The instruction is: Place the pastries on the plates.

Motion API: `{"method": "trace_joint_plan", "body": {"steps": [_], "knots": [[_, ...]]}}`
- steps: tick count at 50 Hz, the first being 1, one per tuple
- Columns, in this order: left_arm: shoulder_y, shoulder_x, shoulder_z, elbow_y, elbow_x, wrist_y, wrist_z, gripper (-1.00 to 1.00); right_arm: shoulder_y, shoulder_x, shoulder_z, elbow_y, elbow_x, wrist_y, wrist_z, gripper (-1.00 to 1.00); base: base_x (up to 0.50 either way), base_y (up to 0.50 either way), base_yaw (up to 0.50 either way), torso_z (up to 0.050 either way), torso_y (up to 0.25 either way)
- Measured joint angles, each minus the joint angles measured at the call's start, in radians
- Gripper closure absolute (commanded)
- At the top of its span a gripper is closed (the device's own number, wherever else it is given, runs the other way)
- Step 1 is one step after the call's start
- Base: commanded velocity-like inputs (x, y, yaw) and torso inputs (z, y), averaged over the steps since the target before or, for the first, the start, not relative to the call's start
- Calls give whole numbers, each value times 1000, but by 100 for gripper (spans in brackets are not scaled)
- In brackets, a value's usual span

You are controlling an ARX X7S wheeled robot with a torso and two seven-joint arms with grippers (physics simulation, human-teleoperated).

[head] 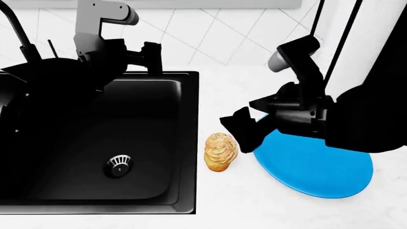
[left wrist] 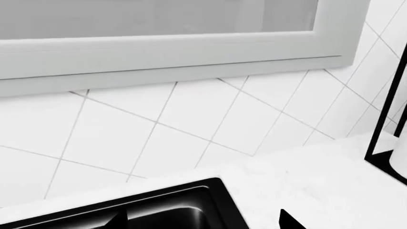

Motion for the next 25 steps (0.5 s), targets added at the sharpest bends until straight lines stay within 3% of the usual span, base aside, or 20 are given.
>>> {"method": "trace_joint_plan", "body": {"steps": [25], "knots": [[8,-9,-4,13,0,-1,-4,-100,26,-10,-104,44,-40,58,-68,-100,0,0,0,0,0]]}}
